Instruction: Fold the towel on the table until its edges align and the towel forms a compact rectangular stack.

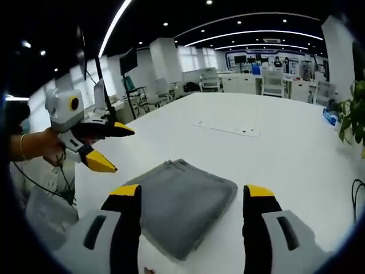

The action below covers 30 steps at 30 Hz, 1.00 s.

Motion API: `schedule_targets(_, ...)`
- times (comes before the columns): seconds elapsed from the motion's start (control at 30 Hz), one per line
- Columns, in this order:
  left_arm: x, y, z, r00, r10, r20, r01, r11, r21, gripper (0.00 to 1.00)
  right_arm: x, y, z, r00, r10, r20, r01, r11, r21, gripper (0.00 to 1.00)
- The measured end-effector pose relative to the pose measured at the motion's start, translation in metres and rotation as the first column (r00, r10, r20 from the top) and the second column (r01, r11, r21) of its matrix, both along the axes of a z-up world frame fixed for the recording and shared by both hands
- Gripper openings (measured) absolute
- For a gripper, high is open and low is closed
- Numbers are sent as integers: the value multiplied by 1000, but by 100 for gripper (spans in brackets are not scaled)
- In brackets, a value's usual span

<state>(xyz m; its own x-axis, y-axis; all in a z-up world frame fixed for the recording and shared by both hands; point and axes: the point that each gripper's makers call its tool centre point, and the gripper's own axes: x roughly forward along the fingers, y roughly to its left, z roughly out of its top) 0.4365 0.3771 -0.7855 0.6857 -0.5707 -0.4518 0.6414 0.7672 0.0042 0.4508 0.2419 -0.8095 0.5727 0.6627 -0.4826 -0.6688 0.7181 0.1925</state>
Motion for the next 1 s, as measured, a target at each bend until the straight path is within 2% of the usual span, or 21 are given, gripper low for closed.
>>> schedule_targets(0.23, -26, 0, 0, 1000, -2, 8, 2, 1000, -9, 74, -30, -4, -7, 1000, 17, 0, -17, 1000, -6, 80)
schedule_targets(0.43, -46, 2, 9, 998, 44, 38, -42, 997, -67, 76, -55, -8, -7, 1000, 1, -10, -1, 1000, 31, 85)
schedule_targets(0.6, -66, -2, 11, 997, 64, 40, -61, 995, -84, 82, -78, -15, -10, 1000, -17, -18, 18, 999, 50, 90)
schedule_targets(0.73, -77, -2, 11, 995, 78, 65, -71, 992, -106, 83, -91, -18, -14, 999, -12, -32, 13, 999, 45, 89)
schedule_targets(0.8, -83, -1, 2, 996, 83, 38, -78, 991, -112, 84, -99, -21, -18, 999, -13, -40, 15, 999, 40, 89)
schedule_targets(0.83, -87, 0, -5, 997, 81, 15, -79, 993, -92, 84, -103, -22, -20, 999, -19, -48, 21, 999, 41, 89)
schedule_targets(0.93, -95, 1, -10, 997, 80, 11, -79, 994, -77, 86, -115, -24, -21, 998, -25, -53, 27, 999, 43, 89)
schedule_targets(1.0, -99, 1, -11, 996, 86, 2, -85, 992, -91, 86, -123, -25, -21, 998, -24, -54, 26, 999, 42, 90)
